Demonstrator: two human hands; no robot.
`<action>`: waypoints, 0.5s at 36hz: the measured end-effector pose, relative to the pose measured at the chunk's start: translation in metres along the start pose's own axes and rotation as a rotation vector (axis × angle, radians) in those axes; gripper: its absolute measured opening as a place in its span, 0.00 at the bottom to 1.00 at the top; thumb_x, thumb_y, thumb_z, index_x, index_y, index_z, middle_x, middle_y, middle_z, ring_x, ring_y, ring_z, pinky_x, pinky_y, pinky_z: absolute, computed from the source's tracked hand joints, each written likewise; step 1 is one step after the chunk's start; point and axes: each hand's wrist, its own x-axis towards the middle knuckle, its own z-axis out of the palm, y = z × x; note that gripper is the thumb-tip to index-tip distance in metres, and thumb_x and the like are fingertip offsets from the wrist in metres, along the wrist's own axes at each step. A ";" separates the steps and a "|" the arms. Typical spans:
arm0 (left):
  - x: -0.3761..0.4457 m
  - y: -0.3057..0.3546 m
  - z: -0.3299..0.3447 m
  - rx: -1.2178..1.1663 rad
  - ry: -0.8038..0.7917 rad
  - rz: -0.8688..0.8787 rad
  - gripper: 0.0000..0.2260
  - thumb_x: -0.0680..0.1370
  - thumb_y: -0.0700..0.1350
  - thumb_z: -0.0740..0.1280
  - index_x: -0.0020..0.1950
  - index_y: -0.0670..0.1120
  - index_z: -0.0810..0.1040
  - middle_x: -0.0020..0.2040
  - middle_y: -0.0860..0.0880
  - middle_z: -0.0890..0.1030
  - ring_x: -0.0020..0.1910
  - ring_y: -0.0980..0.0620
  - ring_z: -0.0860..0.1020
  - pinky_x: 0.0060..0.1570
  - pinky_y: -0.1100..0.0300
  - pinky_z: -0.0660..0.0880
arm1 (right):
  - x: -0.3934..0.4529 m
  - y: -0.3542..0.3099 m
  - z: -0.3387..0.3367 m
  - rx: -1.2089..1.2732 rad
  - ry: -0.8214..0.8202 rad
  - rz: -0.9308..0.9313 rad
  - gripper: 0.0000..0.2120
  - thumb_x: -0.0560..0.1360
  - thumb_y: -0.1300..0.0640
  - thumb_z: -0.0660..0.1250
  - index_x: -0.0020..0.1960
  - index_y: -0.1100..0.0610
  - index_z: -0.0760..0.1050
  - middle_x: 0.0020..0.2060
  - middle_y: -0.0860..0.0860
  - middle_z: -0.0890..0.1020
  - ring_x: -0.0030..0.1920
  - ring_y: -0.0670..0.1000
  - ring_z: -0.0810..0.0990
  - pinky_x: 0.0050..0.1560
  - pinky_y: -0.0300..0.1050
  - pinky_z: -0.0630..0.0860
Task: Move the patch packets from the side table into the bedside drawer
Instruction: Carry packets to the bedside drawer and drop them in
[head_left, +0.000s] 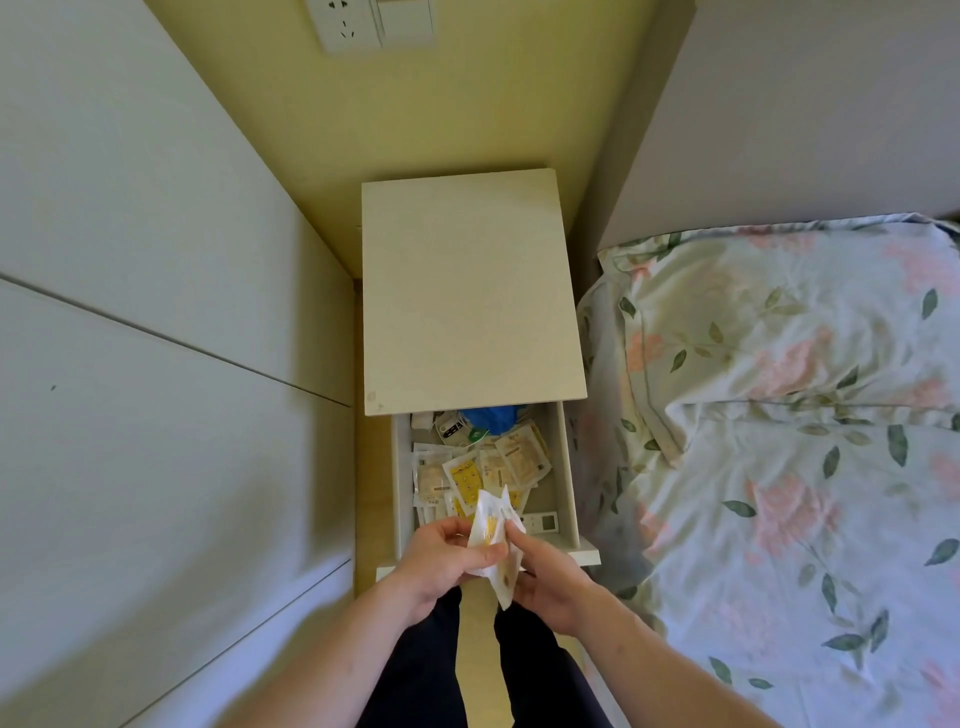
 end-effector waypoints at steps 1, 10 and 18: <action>0.001 0.000 0.000 0.007 -0.007 0.003 0.18 0.68 0.40 0.81 0.55 0.42 0.83 0.50 0.45 0.87 0.50 0.47 0.86 0.58 0.48 0.81 | 0.002 0.000 -0.001 0.018 0.040 -0.023 0.20 0.76 0.44 0.71 0.63 0.54 0.81 0.56 0.56 0.85 0.57 0.57 0.84 0.51 0.50 0.82; 0.010 -0.009 -0.024 0.131 0.223 0.057 0.14 0.69 0.51 0.80 0.51 0.50 0.84 0.47 0.52 0.87 0.48 0.52 0.85 0.51 0.54 0.83 | 0.014 -0.019 -0.010 0.104 0.447 -0.175 0.16 0.75 0.56 0.74 0.61 0.55 0.77 0.49 0.54 0.85 0.49 0.55 0.84 0.54 0.58 0.82; 0.027 -0.025 -0.043 0.190 0.343 0.039 0.09 0.74 0.49 0.76 0.51 0.50 0.81 0.49 0.52 0.85 0.48 0.52 0.84 0.52 0.51 0.82 | 0.012 -0.032 -0.017 -0.181 0.470 -0.104 0.37 0.75 0.52 0.73 0.79 0.55 0.59 0.68 0.55 0.74 0.64 0.58 0.74 0.67 0.56 0.73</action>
